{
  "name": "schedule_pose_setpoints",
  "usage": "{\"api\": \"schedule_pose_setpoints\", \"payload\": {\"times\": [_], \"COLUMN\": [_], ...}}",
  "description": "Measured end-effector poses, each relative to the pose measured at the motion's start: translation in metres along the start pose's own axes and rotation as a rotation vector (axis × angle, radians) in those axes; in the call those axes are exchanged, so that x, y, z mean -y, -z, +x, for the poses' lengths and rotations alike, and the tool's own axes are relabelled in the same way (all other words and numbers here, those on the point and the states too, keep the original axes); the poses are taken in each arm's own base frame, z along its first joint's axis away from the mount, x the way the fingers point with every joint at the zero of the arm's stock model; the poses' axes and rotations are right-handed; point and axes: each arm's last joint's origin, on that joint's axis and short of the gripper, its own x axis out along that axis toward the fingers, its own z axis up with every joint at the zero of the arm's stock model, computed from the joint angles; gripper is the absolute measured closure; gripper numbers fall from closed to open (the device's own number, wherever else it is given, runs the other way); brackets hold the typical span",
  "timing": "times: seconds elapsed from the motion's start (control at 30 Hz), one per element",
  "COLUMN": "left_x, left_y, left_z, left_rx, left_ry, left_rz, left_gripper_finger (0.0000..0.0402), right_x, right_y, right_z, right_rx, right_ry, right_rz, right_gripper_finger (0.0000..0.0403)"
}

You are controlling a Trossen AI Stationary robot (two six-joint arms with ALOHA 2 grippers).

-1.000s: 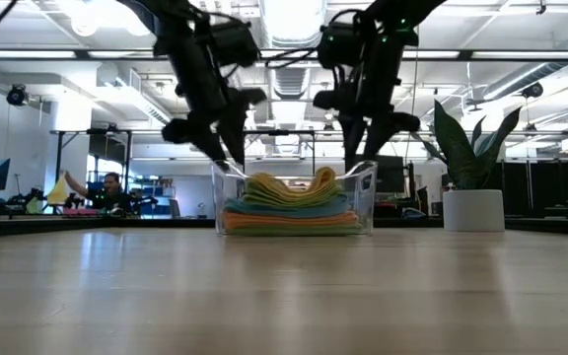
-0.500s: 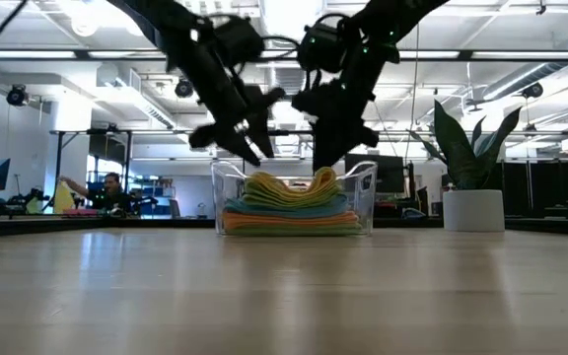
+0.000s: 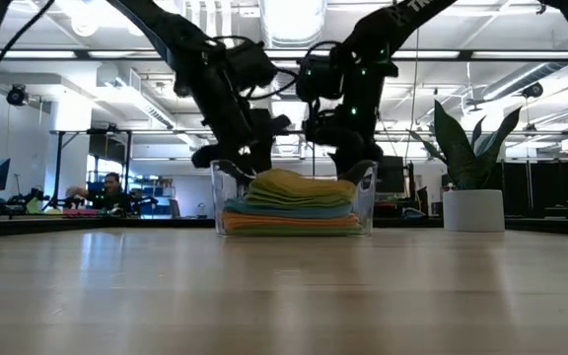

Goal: Fold microfiber towels
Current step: Put the stacked microfiber cloths into the transparent bin, then return to Home Position

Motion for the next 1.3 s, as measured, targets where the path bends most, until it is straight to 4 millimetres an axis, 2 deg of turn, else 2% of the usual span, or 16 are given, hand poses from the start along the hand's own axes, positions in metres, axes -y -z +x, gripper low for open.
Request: {"api": "schedule_pose_setpoints", "payload": {"times": [0.17,0.27,0.37,0.43,0.6,0.7,0.8,1.07,1.17,1.3], "left_x": [0.002,0.010,0.023,0.033,0.039,0.038,0.037,0.033,0.032,0.032], "left_y": [-0.008,-0.009,-0.005,0.002,0.021,0.026,0.027,0.023,0.023,0.022], "left_z": [-0.025,-0.038,-0.040,-0.033,0.001,0.011,0.010,-0.020,-0.025,-0.030], "left_rx": [0.058,0.096,0.116,0.112,0.020,-0.008,-0.028,-0.047,-0.049,-0.044], "left_ry": [0.035,0.068,0.108,0.127,0.090,0.063,0.052,0.056,0.050,0.054], "left_rz": [0.012,0.032,0.094,0.124,0.154,0.156,0.162,0.176,0.177,0.177], "left_gripper_finger": [0.0269,0.0269,0.0269,0.0269,0.0269,0.0269,0.0269,0.0269,0.0269,0.0269], "right_x": [0.000,-0.003,-0.006,-0.007,-0.009,-0.009,-0.007,0.007,0.013,0.022], "right_y": [-0.006,-0.005,-0.004,-0.004,-0.004,-0.004,-0.003,-0.022,-0.028,-0.032], "right_z": [-0.038,-0.044,-0.046,-0.042,-0.015,0.002,0.003,-0.048,-0.050,-0.035], "right_rx": [0.112,0.117,0.120,0.110,0.032,-0.019,-0.032,0.167,0.225,0.212], "right_ry": [-0.046,-0.121,-0.183,-0.193,-0.155,-0.120,-0.109,0.087,0.120,0.127], "right_rz": [-0.010,-0.067,-0.126,-0.148,-0.182,-0.163,-0.170,-0.257,-0.278,-0.269], "right_gripper_finger": [0.0394,0.0394,0.0394,0.0394,0.0394,0.0394,0.0394,0.0394,0.0394,0.0394]}}
